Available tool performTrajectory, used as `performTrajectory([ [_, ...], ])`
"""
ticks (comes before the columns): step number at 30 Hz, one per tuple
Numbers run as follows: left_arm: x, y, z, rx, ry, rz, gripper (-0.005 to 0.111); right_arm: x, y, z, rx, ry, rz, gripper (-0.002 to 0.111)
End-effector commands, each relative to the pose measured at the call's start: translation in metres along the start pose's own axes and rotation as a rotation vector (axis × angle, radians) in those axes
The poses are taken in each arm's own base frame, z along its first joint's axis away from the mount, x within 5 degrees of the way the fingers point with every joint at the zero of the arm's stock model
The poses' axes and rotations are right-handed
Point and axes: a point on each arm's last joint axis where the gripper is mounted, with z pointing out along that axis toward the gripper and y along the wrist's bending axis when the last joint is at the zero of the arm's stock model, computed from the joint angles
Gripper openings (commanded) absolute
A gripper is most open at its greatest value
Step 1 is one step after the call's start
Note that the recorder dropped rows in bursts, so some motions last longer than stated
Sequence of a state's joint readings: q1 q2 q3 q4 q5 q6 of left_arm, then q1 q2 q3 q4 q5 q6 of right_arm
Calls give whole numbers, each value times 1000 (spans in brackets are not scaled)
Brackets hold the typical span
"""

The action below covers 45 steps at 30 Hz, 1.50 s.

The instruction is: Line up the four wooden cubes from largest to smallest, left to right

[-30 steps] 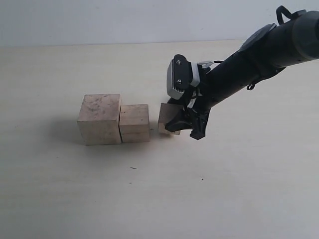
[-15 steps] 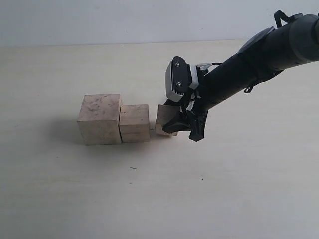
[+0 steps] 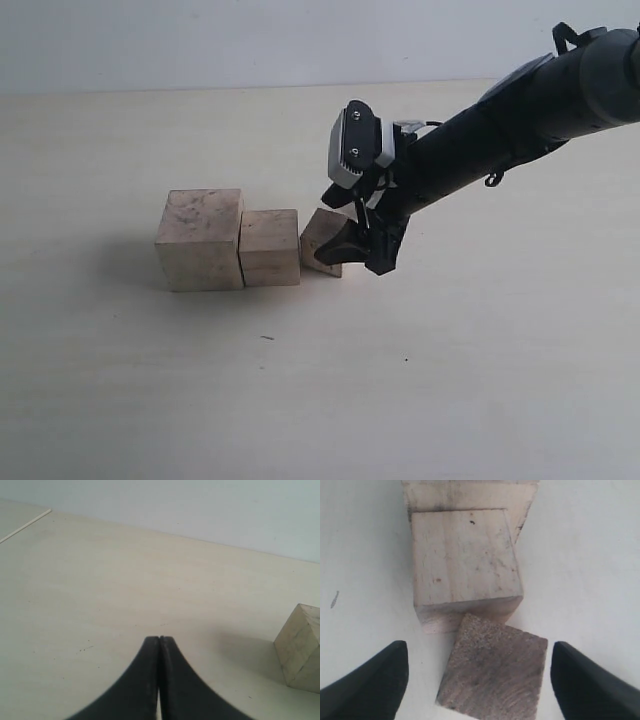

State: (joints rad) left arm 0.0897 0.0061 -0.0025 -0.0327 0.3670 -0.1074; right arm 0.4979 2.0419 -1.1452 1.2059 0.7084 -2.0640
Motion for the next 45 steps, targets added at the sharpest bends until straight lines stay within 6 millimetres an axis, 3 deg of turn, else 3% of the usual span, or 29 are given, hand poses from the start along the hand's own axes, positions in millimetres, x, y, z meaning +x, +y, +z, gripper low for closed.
performTrajectory([
  [1,0,0,0,6,-7,-8,0,0,-1,-1,10,-9,20,77],
  [15,0,0,0,6,-7,-8,0,-9,1,-17,16,37,15,72],
  [38,0,0,0,6,-7,-8,0,14,-3,6,18,79,88,68],
  [41,0,0,0,6,-7,-8,0,15,-2,7,14,82,88,61],
  [45,0,0,0,6,-7,-8,0,16,-2,7,12,87,82,40],
])
